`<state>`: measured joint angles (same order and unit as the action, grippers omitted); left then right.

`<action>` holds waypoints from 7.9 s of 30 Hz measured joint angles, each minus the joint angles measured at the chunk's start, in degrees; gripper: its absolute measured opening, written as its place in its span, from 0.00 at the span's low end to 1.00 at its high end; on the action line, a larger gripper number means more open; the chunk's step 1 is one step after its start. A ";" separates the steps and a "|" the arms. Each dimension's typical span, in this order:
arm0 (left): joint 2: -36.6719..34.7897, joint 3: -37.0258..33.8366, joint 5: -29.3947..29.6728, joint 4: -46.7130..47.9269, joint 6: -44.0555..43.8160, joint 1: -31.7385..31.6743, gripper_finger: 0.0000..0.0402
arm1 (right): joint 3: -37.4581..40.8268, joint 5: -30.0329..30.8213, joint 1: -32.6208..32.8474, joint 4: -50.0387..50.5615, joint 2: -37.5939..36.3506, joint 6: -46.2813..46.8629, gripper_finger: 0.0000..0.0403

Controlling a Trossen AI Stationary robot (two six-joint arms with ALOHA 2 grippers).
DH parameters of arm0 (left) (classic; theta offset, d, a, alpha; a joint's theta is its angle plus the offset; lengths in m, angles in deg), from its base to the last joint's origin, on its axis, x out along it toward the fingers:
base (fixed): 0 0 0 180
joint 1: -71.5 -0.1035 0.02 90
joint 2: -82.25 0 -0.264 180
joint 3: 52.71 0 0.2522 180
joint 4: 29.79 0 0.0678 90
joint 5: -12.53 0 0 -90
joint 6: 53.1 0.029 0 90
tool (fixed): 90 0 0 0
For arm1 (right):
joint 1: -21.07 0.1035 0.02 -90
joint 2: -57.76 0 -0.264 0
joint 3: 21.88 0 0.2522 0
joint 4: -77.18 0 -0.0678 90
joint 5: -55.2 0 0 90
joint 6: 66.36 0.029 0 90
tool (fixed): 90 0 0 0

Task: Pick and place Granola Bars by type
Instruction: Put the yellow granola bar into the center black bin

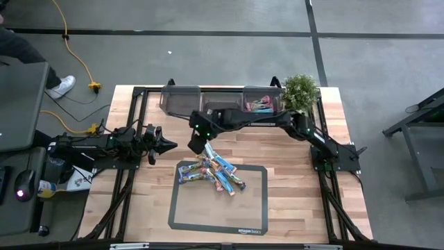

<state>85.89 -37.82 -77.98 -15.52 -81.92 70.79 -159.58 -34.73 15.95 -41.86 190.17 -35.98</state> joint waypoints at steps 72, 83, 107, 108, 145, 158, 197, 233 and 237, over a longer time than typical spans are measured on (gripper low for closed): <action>-0.02 0.00 -1.46 -0.09 0.02 0.01 0.00 | -0.09 0.02 0.57 5.20 11.71 15.63 0.55; -0.02 0.00 -1.46 -0.07 0.00 0.01 0.00 | 0.00 0.16 0.57 5.22 11.77 15.72 0.44; -0.02 0.00 -1.44 -0.07 -0.04 -0.02 0.00 | 0.15 -1.54 -0.55 1.30 10.41 14.54 0.18; -0.01 0.00 -1.44 -0.07 -0.04 0.01 0.00 | 0.15 -1.70 -0.55 0.96 10.39 14.27 0.17; -0.02 0.00 -1.42 -0.04 -0.11 0.00 0.00 | -2.12 6.22 -7.02 -7.42 -11.20 -14.77 0.10; 0.00 0.00 -1.40 -0.05 0.00 -0.01 0.00 | -0.72 21.75 -7.23 -9.08 -11.88 -34.18 0.08; 0.03 0.00 0.68 0.04 -0.02 -0.02 0.00 | -0.83 1.10 -21.62 10.28 2.26 -54.73 0.10; 0.05 -0.02 0.79 0.00 -0.02 -0.02 0.00 | -0.81 -8.56 -23.26 7.95 5.54 -47.53 0.14; 0.05 -0.02 0.66 0.00 -0.02 -0.02 0.00 | -0.81 -8.56 -23.26 7.95 5.52 -48.23 0.17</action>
<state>85.94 -37.84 -77.33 -15.52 -81.94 70.77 -160.39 -43.29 -7.31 -33.90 195.69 -84.21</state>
